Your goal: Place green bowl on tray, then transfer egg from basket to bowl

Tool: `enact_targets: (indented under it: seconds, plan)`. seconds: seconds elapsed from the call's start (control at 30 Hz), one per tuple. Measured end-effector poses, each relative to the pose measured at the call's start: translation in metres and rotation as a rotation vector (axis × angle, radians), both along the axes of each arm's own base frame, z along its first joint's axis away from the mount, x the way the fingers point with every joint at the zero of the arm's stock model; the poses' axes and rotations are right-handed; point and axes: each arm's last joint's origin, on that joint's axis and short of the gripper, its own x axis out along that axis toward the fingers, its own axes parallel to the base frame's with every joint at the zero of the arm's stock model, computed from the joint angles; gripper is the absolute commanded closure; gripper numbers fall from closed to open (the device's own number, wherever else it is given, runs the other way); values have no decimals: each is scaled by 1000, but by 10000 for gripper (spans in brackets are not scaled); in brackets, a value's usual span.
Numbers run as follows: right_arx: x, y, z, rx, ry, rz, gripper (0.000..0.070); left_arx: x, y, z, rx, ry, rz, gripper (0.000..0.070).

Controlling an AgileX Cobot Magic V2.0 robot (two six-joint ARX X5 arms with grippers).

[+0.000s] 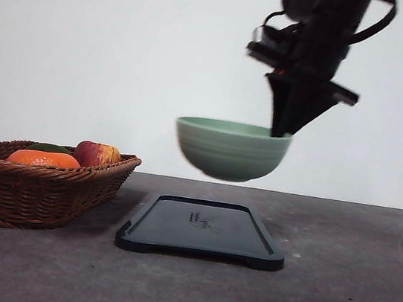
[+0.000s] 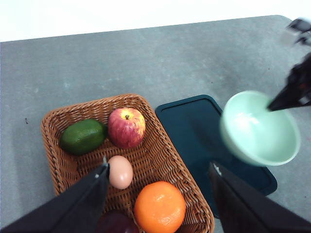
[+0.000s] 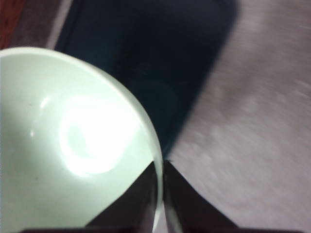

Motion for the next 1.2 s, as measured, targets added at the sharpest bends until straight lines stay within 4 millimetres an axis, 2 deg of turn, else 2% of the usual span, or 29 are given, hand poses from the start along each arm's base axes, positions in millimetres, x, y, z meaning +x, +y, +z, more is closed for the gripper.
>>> enact_targets:
  seconds: [0.13,0.4,0.87,0.93,1.03,1.07,1.2]
  plan:
    - [6,12,-10,14,-17,8,700,0,0,0,0,0,0,284]
    - [20,21,-37,9,-2,5,700,0,0,0,0,2,0,284]
    - [30,25,-59,1,19,-3,695,1,0,-1,0,6,0,284]
    - [30,25,-59,1,18,-3,646,1,0,-1,0,6,0,284]
    - [30,25,-59,2,17,-3,454,1,0,-1,0,6,0,284]
    - [30,25,-58,2,17,-3,422,1,0,-1,0,6,0,284]
    - [29,24,-56,-4,31,-4,416,1,0,-1,0,6,0,284]
